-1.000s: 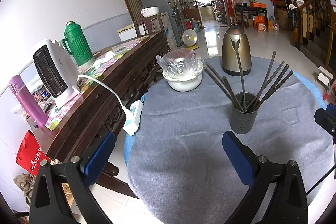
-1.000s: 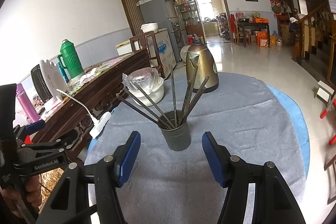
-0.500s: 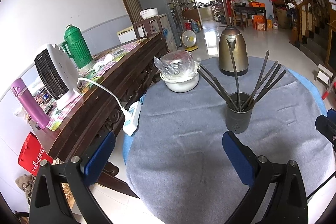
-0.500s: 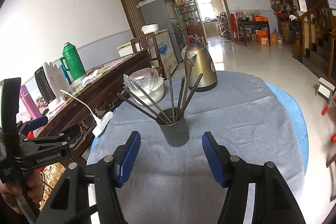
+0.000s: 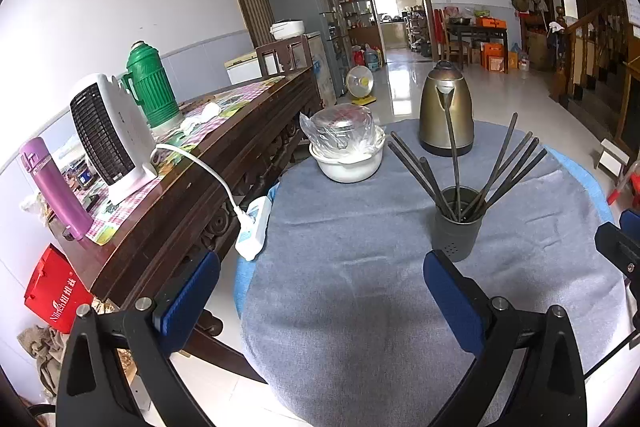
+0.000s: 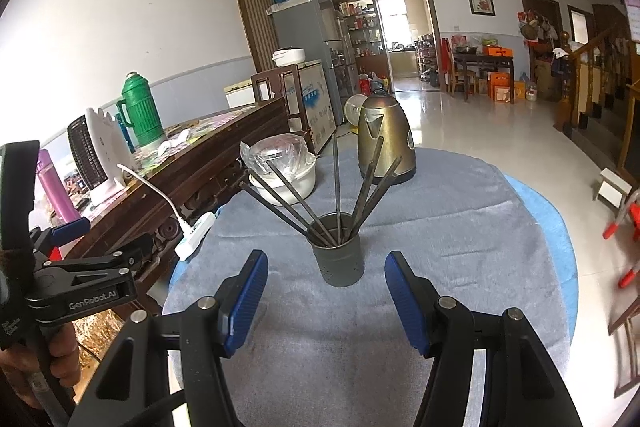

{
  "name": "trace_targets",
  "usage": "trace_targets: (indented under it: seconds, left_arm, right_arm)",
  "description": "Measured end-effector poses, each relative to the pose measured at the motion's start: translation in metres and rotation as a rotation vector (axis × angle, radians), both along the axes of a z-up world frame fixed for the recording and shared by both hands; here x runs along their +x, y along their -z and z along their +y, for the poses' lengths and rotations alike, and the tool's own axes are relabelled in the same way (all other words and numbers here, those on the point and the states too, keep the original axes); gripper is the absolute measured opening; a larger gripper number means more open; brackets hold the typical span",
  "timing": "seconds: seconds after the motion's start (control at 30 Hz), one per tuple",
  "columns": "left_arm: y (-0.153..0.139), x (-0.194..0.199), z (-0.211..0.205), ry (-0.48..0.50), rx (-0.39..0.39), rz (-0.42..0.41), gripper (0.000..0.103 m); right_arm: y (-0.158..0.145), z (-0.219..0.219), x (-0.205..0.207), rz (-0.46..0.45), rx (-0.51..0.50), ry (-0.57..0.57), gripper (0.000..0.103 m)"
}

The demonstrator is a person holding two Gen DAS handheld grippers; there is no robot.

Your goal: Organize utensils

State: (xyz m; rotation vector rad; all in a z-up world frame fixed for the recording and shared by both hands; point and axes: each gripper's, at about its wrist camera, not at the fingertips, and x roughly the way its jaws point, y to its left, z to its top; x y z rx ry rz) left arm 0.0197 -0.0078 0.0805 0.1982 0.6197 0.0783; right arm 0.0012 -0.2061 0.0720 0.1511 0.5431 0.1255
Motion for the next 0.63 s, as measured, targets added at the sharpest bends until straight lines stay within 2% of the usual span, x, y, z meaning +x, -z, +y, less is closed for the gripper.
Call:
trace_targets:
  seconds: [0.43,0.63]
  left_arm:
    - [-0.001,-0.003,0.014,0.026,-0.035,-0.016,0.102]
    - [0.022,0.010,0.018,0.073,-0.106,0.037,0.102]
  right_arm:
    - [-0.008,0.018,-0.005,-0.008,-0.037,0.020,0.065]
    - [0.006,0.018,0.006,0.031,-0.046,0.041,0.065]
